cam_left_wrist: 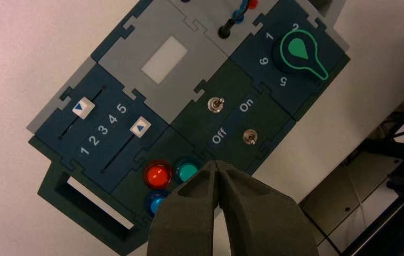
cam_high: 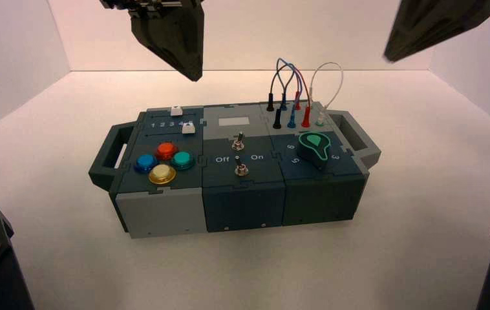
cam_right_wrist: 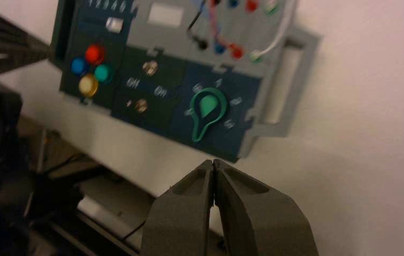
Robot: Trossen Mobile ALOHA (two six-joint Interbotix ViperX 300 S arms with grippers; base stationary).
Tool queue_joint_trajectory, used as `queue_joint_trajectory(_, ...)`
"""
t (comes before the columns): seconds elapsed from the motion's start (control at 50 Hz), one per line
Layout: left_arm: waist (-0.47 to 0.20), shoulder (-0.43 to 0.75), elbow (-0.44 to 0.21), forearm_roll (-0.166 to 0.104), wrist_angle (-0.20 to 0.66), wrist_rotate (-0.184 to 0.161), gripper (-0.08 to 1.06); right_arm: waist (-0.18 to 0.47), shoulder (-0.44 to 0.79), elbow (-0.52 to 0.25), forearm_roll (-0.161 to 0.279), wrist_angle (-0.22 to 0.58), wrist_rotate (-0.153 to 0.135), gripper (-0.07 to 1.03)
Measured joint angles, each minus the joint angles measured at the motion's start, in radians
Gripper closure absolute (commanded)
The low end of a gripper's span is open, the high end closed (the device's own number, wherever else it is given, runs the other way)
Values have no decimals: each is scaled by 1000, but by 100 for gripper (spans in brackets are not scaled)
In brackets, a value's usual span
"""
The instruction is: Turn the knob to position 2.
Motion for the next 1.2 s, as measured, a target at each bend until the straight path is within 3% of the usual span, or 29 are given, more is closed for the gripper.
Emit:
queue_joint_trajectory(0.12, 0, -5, 0, 0, -2, 0, 101, 20, 17, 2, 25, -5, 0, 99)
queue_joint_trajectory(0.3, 0, -6, 0, 0, -35, -17, 101, 34, 48, 44, 129, -11, 2, 99)
queue_joint_trajectory(0.46, 0, -5, 0, 0, -54, -20, 101, 34, 72, 75, 156, -32, 3, 99)
queue_joint_trajectory(0.7, 0, -3, 0, -2, -69, -20, 101, 38, 132, 80, 167, -67, 3, 99)
queue_joint_trajectory(1.2, 0, -2, 8, -2, -75, -25, 101, 133, 295, 46, 172, -137, 2, 99)
